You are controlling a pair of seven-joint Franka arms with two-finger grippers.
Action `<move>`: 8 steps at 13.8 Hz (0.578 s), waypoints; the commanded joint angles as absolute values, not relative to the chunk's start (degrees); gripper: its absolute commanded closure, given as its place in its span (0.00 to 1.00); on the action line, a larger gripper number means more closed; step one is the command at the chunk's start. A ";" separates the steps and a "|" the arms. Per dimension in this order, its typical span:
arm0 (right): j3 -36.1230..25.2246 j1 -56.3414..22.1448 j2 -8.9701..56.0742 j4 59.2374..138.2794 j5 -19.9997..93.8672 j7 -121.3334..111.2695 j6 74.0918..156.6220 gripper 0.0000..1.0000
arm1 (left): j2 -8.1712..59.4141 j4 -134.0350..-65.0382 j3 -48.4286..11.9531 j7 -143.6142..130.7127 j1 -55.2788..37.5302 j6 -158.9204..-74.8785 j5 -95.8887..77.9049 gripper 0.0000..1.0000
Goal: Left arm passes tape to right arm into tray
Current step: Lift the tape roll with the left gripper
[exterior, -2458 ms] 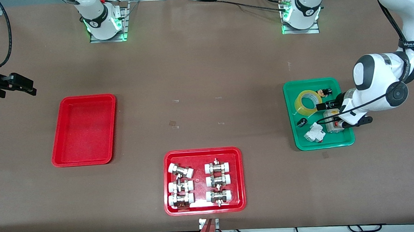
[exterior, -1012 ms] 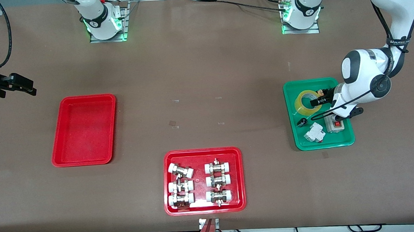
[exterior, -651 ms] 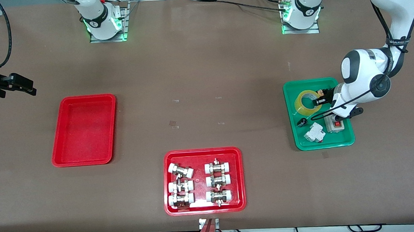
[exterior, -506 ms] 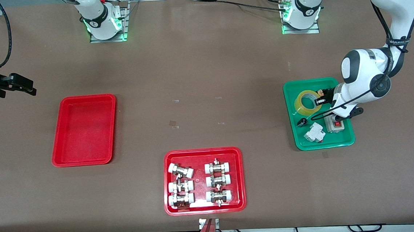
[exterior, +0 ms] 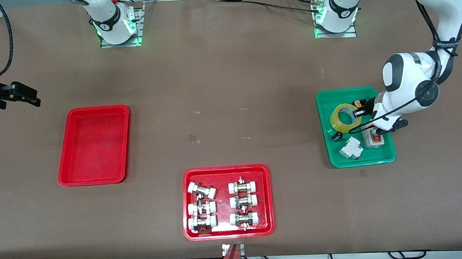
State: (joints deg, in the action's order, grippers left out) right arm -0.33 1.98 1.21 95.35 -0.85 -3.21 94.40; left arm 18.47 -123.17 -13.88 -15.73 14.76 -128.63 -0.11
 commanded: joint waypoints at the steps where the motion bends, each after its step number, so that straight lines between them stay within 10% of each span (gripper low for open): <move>1: -0.26 2.29 1.05 95.01 -0.09 -4.48 93.69 0.00 | 11.88 -123.49 -14.68 -15.21 15.29 -124.38 0.53 1.00; 8: -0.26 2.20 1.32 95.18 -0.09 -4.31 93.78 0.00 | 4.93 -105.69 -14.77 -6.42 15.65 -104.38 -2.79 1.00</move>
State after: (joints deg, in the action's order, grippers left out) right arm -0.32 1.96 1.22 95.35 -0.85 -3.24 94.37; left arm 6.57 -112.82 -14.16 -9.57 14.93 -112.14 -0.52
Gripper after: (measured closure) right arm 0.000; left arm 0.789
